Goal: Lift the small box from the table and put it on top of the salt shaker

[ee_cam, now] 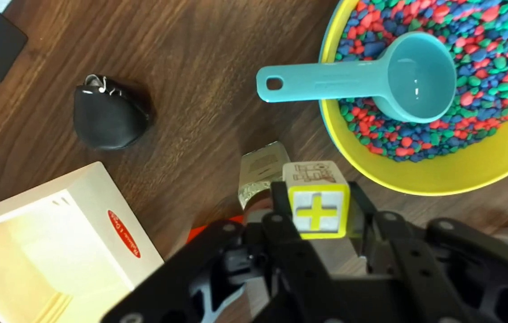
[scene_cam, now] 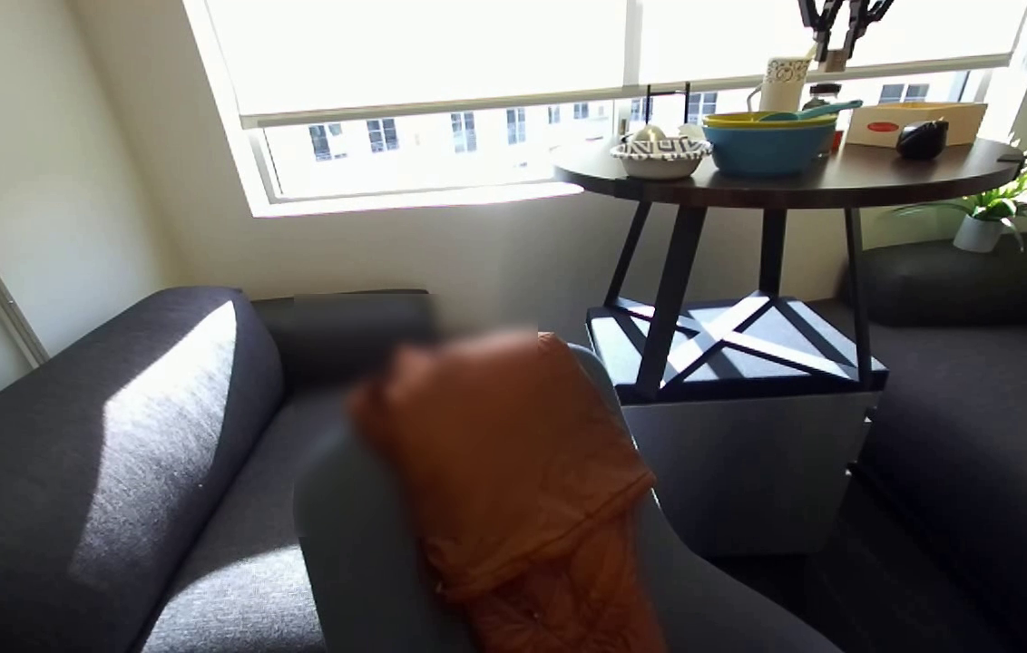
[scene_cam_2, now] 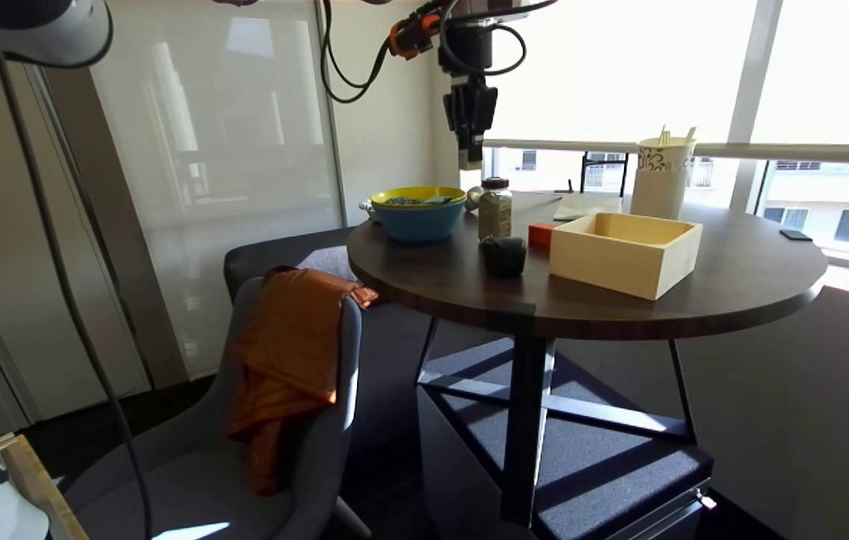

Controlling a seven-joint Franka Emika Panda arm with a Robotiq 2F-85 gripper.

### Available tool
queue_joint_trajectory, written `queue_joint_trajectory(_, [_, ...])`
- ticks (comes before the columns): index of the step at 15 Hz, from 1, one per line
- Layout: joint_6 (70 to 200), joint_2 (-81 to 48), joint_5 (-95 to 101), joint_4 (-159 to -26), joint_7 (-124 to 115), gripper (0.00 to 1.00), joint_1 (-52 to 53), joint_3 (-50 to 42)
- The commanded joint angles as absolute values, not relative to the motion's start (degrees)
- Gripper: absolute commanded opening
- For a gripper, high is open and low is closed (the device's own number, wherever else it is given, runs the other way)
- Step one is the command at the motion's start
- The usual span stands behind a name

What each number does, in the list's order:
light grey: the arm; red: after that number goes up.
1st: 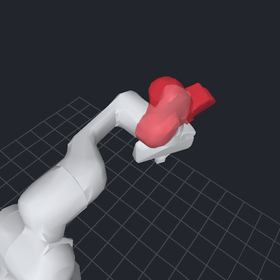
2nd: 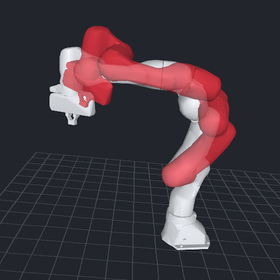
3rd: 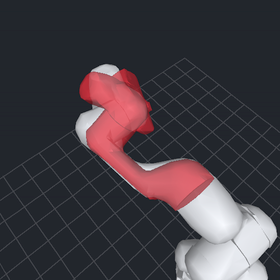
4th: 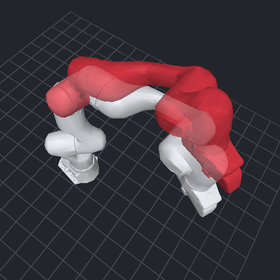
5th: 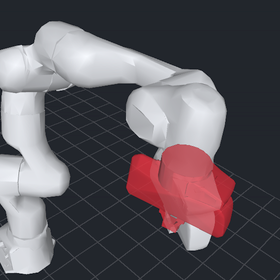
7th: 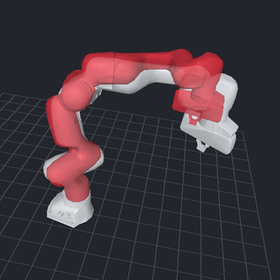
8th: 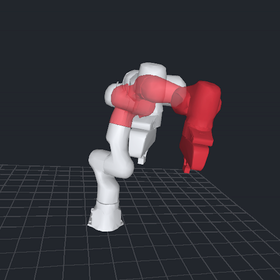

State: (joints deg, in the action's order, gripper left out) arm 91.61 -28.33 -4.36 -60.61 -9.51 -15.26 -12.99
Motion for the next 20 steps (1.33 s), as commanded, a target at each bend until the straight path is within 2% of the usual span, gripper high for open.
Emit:
queue_joint_trajectory(1, [90.47,-31.45,-7.60,-55.70,-12.07,0.08,-16.95,-12.74])
queue_joint_trajectory(12, [94.98,-34.01,-4.97,-51.99,-19.84,0.08,-16.40,-13.93])
queue_joint_trajectory(20, [93.28,-35.53,-2.36,-51.29,-20.87,0.08,-16.01,-14.68])
